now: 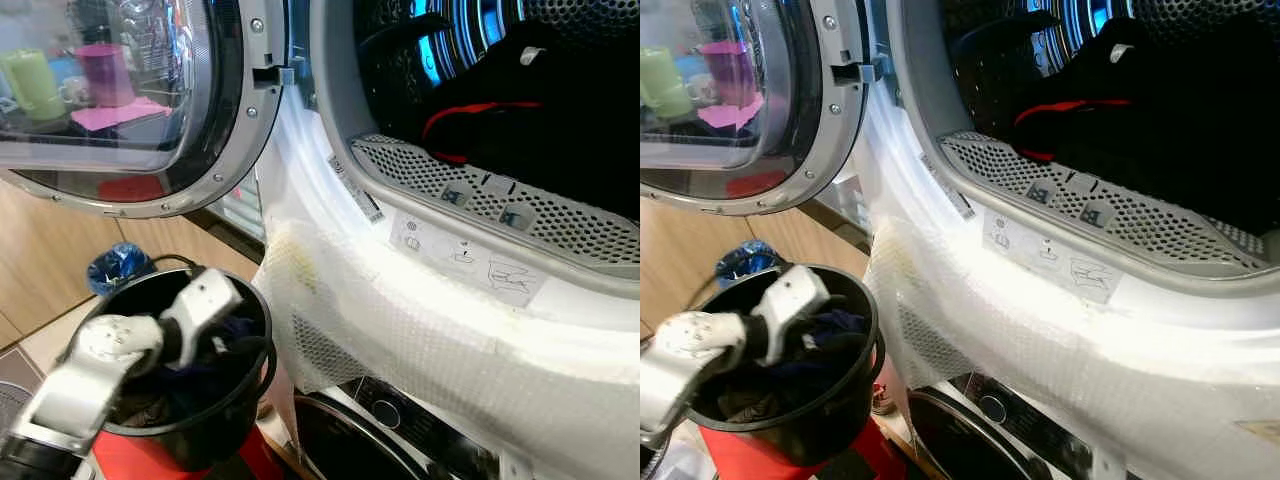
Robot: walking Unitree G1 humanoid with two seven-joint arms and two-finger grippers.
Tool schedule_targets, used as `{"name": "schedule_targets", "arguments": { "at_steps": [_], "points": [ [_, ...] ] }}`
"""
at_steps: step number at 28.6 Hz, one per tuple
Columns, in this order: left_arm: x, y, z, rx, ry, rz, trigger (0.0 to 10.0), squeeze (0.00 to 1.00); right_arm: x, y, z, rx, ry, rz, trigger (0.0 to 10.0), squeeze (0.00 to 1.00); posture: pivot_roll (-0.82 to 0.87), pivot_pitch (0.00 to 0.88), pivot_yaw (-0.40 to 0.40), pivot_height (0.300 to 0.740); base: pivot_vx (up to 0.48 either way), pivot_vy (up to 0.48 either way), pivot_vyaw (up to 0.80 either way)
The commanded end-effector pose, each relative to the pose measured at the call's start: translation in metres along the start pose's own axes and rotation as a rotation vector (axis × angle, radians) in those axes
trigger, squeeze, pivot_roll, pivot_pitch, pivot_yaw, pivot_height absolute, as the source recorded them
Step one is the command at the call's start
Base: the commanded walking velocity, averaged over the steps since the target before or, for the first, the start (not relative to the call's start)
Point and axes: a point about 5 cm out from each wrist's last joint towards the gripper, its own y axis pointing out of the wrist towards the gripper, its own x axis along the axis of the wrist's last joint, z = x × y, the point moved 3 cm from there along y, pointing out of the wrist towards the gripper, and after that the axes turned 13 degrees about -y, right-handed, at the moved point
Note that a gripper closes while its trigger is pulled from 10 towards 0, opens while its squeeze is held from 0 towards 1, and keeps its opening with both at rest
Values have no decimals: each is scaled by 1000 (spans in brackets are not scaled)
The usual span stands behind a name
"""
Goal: Clothes washing
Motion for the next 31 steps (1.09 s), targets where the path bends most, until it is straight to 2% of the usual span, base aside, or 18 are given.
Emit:
{"name": "schedule_targets", "arguments": {
  "at_steps": [1,3,4,6,7,10,12,15,16,19,24,27,28,30,31],
  "points": [
    [-2,-5,23,158,-60,39,10000,0,-11,2,-3,-59,27,29,10000,0,281,89,-55,740,0,0,0],
    [-9,-9,41,293,-62,84,10000,0,-17,2,-5,-93,44,54,10000,0,281,89,-55,740,0,0,0],
    [-15,-12,49,349,-49,124,10000,0,-25,2,-9,-149,43,99,10000,0,289,80,-58,740,0,0,0],
    [-22,-15,51,353,-59,164,10000,0,-33,1,-13,-195,41,144,10000,0,291,76,-60,740,0,0,0],
    [-36,-19,50,340,-86,248,10000,0,-42,0,-14,-234,33,189,10000,0,291,73,-59,740,0,0,0],
    [-61,-27,49,338,-93,370,10000,0,-53,-1,-9,-243,-6,236,10000,0,301,79,-56,740,0,0,0],
    [-73,-31,55,399,-92,404,10000,0,-54,1,-4,-223,28,219,10000,0,304,86,-56,740,0,0,0],
    [-79,-31,64,464,-133,374,10000,0,-54,1,-2,-228,34,214,10000,0,306,89,-57,740,0,0,0],
    [-82,-31,70,510,-143,373,10000,1000,-53,2,-1,-227,39,206,10000,0,303,88,-57,740,0,0,0],
    [-83,-28,79,559,-183,341,10000,1000,-54,2,-2,-236,44,206,10000,0,298,87,-61,740,0,0,0],
    [-81,-14,80,520,-223,313,10000,1000,-53,2,-3,-240,40,198,10000,0,292,88,-68,740,0,0,0],
    [-78,2,76,467,-240,276,10000,1000,-50,2,-5,-237,37,183,10000,0,283,87,-73,740,0,0,0],
    [-75,13,71,419,-259,242,10000,1000,-49,2,-6,-239,33,176,10000,0,276,89,-81,740,0,0,0],
    [-72,25,66,389,-251,228,10000,1000,-48,2,-7,-234,23,173,10000,0,269,92,-91,740,0,0,0],
    [-71,32,62,367,-280,216,10000,1000,-48,2,-7,-233,18,171,10000,0,267,91,-96,740,0,0,0]
  ]
}}
